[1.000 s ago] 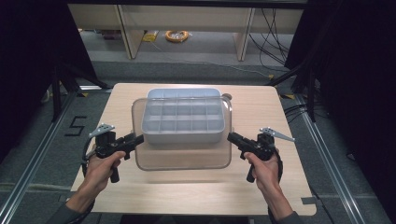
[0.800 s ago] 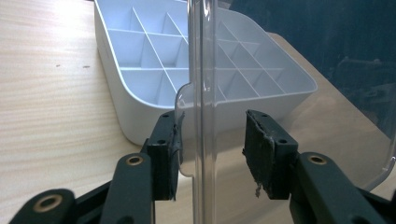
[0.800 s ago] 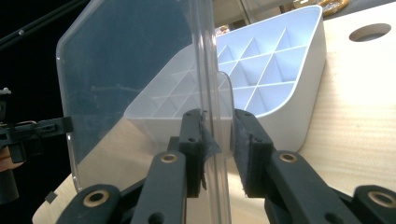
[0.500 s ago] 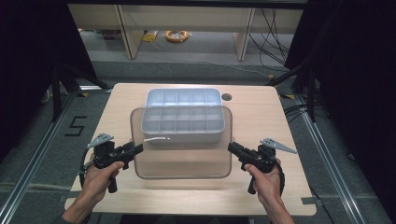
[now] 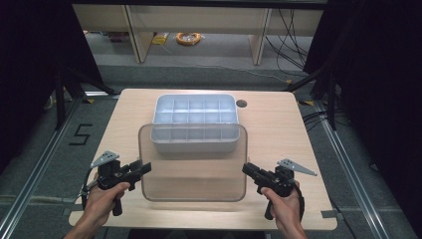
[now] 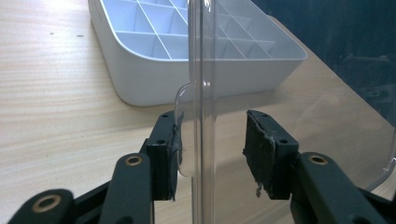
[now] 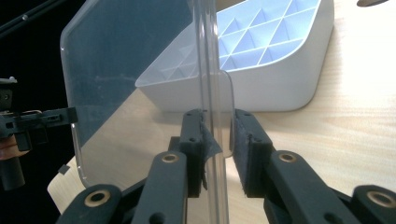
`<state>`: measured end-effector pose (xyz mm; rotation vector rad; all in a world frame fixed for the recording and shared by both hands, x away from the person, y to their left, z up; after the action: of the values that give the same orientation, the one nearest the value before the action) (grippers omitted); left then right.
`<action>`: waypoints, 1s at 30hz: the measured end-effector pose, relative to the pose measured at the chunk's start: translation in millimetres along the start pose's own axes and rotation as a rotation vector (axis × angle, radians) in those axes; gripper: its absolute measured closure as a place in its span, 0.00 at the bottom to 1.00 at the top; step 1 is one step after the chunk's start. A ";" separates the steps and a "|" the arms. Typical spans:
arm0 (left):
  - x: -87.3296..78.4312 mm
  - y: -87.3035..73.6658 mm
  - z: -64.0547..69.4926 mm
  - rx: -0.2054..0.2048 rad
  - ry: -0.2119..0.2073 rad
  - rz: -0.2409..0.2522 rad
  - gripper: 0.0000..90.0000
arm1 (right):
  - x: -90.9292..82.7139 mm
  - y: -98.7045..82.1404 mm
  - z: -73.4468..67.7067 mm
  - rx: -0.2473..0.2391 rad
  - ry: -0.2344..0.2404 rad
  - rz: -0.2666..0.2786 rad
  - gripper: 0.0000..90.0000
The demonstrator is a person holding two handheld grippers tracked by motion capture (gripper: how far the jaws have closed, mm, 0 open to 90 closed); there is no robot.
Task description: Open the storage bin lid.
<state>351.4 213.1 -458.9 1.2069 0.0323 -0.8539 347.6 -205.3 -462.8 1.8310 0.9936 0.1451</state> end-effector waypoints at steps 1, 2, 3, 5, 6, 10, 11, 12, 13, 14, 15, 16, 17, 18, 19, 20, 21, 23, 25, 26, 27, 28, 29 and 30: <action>-0.1 -1.0 0.0 0.001 0.008 -0.003 0.62 | -0.1 -1.4 1.3 -0.020 -0.010 0.006 0.84; 0.1 -2.3 0.0 -0.004 0.006 -0.005 0.62 | -0.8 -2.6 0.0 -0.008 -0.002 0.006 0.84; 0.3 -3.5 -0.3 -0.002 0.002 -0.009 0.62 | -2.3 -4.1 -0.8 0.004 -0.002 -0.003 0.84; 0.4 -6.4 -0.6 -0.006 0.002 -0.015 0.62 | -2.0 -6.7 1.7 -0.011 -0.004 -0.002 0.84; 0.6 -7.8 -0.9 -0.005 0.006 -0.023 0.62 | -2.9 -7.9 0.4 0.006 -0.003 -0.008 0.84; 3.0 -12.8 -1.8 -0.003 0.002 -0.031 0.62 | -1.7 -13.9 1.6 0.035 -0.010 -0.021 0.84; 3.4 -14.7 -2.0 -0.005 0.002 -0.044 0.62 | -1.5 -15.2 5.0 -0.001 -0.008 -0.017 0.84; 4.4 -17.2 -1.9 -0.003 -0.004 -0.047 0.62 | -1.5 -19.2 5.9 0.028 -0.004 -0.035 0.84; 4.3 -18.5 -1.5 -0.007 -0.001 -0.057 0.62 | -1.2 -20.2 6.7 0.029 -0.012 -0.030 0.84; 4.0 -19.8 -1.5 0.001 0.003 -0.064 0.62 | -2.4 -21.3 7.9 0.018 -0.021 -0.032 0.84; 4.7 -21.4 -1.0 -0.006 -0.002 -0.056 0.62 | -3.3 -22.7 7.1 0.036 -0.023 -0.033 0.84; 4.3 -22.9 -1.4 -0.008 -0.006 -0.072 0.62 | -4.5 -23.5 6.4 0.038 -0.011 -0.038 0.84; 4.3 -22.9 -1.4 -0.008 -0.006 -0.072 0.62 | -5.8 -24.6 5.4 0.053 -0.015 -0.041 0.84; 4.3 -24.7 -1.8 -0.011 -0.009 -0.077 0.62 | -6.3 -25.4 7.6 0.026 -0.019 -0.033 0.84; 4.3 -26.9 -2.1 -0.021 -0.016 -0.085 0.62 | -6.5 -26.0 8.0 0.021 -0.021 -0.031 0.84; 4.0 -27.9 -2.2 -0.026 -0.017 -0.090 0.62 | -7.8 -26.4 4.7 0.057 -0.007 -0.043 0.84; 4.0 -28.8 -2.5 -0.026 -0.017 -0.090 0.62 | -7.9 -27.6 4.4 0.063 -0.014 -0.039 0.84; 4.2 -30.7 -3.1 -0.030 -0.020 -0.098 0.62 | -7.9 -29.7 5.0 0.072 -0.013 -0.056 0.84; 5.1 -32.9 -4.6 -0.037 -0.025 -0.108 0.63 | -5.9 -31.0 8.6 0.041 -0.028 -0.050 0.84; 6.0 -34.1 -5.2 -0.033 -0.025 -0.106 0.63 | -5.5 -32.0 9.9 0.046 -0.022 -0.058 0.84; 6.8 -35.0 -5.6 -0.037 -0.028 -0.114 0.63 | -4.9 -32.6 9.3 0.059 -0.017 -0.058 0.84; 6.8 -35.0 -5.6 -0.037 -0.028 -0.114 0.63 | -4.2 -33.2 11.0 0.054 -0.027 -0.065 0.83; 8.7 -36.1 -6.6 -0.047 -0.024 -0.114 0.63 | -3.9 -33.8 10.9 0.064 -0.023 -0.069 0.83; 8.7 -36.1 -6.6 -0.047 -0.024 -0.114 0.63 | -3.9 -33.8 10.9 0.064 -0.023 -0.069 0.83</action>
<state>338.7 210.3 -494.3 1.1588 0.1022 -0.9621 331.5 -210.5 -494.3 1.8495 1.0548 0.0505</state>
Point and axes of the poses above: each handheld gripper's, and its own axes: x roughly forward along the jaws, y roughly out of its top, z roughly to its right, the point moved 3 cm from there along x, roughly forward along the jaws, and after that the axes turned 1 degree about -x, right-handed, at the moved point
